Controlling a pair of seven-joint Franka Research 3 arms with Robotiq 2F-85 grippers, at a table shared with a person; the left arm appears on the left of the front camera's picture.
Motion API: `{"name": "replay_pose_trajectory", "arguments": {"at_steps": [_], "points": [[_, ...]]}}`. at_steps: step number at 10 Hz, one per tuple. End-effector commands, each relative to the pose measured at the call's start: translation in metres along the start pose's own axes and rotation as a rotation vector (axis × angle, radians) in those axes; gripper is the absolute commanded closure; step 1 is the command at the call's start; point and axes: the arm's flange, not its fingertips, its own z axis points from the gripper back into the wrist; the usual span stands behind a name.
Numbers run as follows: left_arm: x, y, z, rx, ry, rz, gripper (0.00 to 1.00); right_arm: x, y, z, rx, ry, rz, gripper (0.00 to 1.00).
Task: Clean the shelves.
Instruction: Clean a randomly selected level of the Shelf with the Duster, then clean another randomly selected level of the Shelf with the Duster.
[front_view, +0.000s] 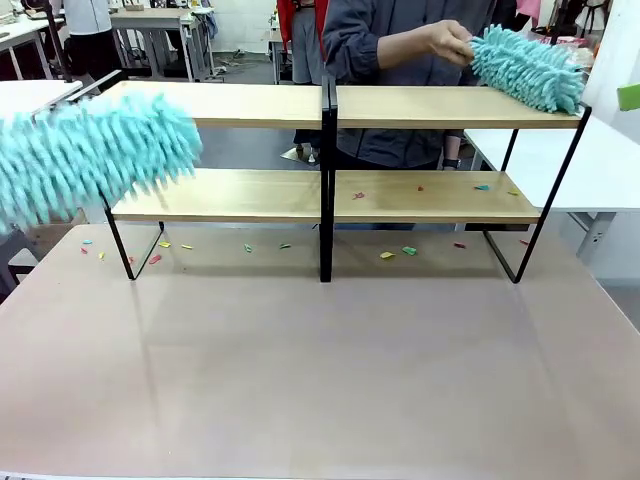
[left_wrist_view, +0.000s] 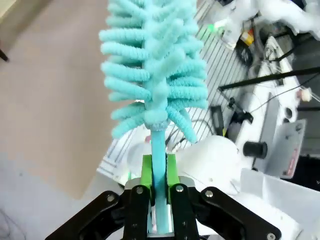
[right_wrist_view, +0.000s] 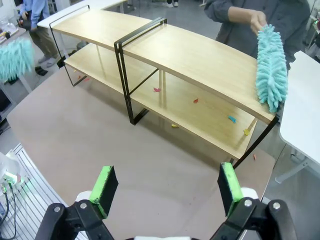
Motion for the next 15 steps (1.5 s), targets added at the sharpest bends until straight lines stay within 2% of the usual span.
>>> {"name": "replay_pose_trajectory", "arguments": {"at_steps": [1,3,4,5,14,15], "points": [[-0.012,0.012,0.044,-0.066,-0.211,-0.006,0.88,0.000,0.000,0.001,0.001,0.000,-0.001,0.00],[-0.038,0.028,0.093,-0.102,-0.402,0.007,0.88,0.000,0.000,0.001,0.001,0.000,-0.001,0.00],[-0.047,0.043,0.105,-0.143,-0.377,0.092,0.88,0.000,0.000,0.001,0.001,0.000,-0.001,0.00],[-0.042,0.016,0.078,-0.050,-0.331,0.042,0.88,0.000,0.000,0.001,0.001,0.000,-0.001,0.00],[-0.042,0.016,0.078,-0.050,-0.331,0.042,0.88,0.000,0.000,0.001,0.001,0.000,-0.001,0.00],[-0.043,0.018,0.081,-0.039,-0.313,0.071,0.88,0.000,0.000,0.001,0.001,0.000,-0.001,0.00]]}}
